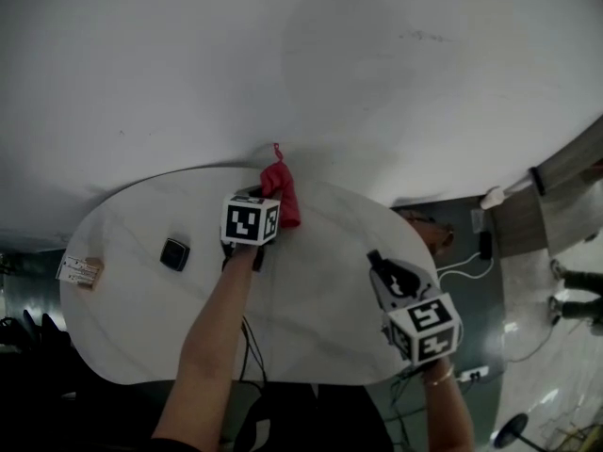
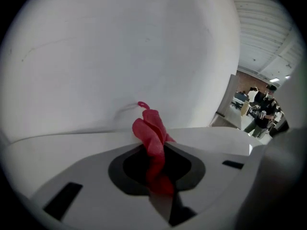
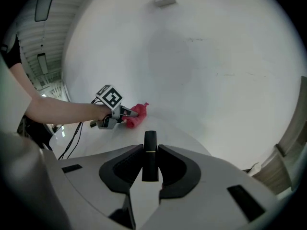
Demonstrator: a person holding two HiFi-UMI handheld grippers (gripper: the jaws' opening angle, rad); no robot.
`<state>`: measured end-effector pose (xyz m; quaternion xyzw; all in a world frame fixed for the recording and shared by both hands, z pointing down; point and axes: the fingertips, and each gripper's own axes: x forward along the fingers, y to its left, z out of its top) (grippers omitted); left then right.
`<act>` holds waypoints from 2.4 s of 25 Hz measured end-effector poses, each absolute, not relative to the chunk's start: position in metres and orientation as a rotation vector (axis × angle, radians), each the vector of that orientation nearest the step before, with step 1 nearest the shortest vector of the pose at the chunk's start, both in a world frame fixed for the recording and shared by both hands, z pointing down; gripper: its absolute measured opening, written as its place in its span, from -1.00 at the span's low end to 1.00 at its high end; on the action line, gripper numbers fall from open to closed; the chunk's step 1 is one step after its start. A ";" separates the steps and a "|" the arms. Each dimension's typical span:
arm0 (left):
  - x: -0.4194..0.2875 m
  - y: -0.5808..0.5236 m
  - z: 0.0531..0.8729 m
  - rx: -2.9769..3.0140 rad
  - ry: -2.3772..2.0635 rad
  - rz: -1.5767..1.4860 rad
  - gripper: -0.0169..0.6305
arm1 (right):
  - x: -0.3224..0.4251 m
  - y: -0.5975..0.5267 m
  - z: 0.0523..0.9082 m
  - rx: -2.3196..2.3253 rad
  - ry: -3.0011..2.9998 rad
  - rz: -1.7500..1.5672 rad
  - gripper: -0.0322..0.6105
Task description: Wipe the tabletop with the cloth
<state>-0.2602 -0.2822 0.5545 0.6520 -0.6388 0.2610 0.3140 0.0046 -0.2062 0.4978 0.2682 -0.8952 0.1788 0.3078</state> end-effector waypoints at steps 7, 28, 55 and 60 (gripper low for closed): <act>-0.282 -0.261 0.537 1.674 -1.767 0.706 -0.75 | 0.015 -0.201 0.490 0.781 -2.378 0.483 -0.61; 0.110 -0.269 0.555 2.157 -0.899 0.790 -0.76 | 0.135 -0.149 0.485 1.163 -2.211 0.604 -0.61; -0.260 -0.159 0.553 1.698 -1.638 0.684 -0.76 | -0.019 -0.111 0.480 0.901 -2.334 0.513 -0.61; -0.216 -0.163 0.533 1.800 -1.578 0.559 -0.76 | 0.018 -0.104 0.482 1.016 -2.292 0.535 -0.61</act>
